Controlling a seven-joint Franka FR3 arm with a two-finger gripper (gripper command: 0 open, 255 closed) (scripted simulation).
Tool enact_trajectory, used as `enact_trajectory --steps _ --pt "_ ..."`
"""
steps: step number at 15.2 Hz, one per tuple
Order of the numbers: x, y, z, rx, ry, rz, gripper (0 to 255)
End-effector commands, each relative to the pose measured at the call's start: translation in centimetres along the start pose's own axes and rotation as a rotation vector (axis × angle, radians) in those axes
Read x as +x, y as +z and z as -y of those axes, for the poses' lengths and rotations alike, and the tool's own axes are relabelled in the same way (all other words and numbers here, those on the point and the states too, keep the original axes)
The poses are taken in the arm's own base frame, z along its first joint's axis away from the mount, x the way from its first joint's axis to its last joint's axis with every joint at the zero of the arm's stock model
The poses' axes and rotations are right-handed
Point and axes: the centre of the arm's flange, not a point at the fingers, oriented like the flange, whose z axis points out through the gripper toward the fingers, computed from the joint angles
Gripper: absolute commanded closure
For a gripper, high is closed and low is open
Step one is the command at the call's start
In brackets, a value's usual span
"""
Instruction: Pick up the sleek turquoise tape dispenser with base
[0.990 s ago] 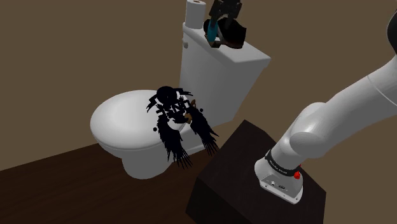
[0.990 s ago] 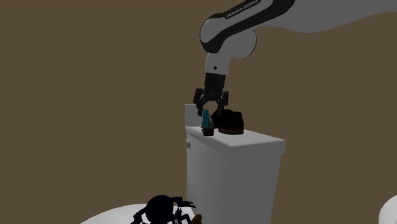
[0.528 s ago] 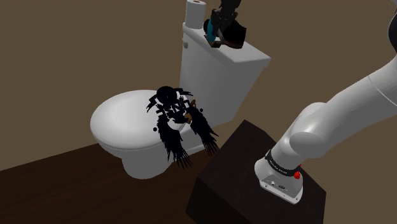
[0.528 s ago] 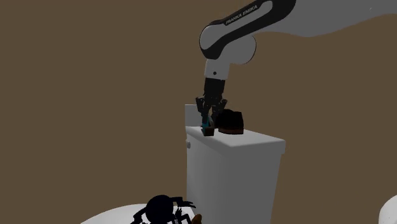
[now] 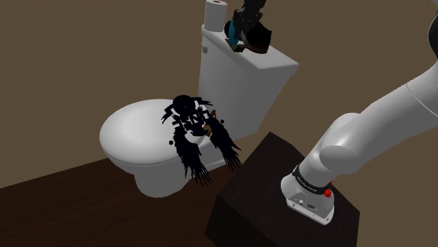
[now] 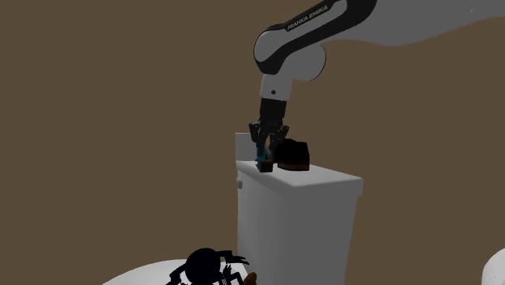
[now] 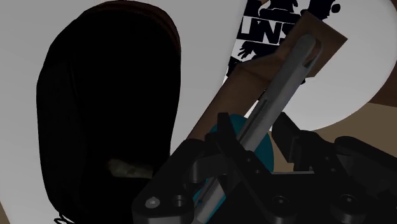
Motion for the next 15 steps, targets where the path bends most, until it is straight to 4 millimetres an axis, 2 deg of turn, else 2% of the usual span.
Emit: enact_trajectory --steps 1,14,15 --pt "0.1 -0.7 0.0 0.000 0.000 0.000 255" --pt "1.5 -7.5 0.2 0.000 0.000 0.000 255" --pt "1.5 -7.5 0.2 0.000 0.000 0.000 255"
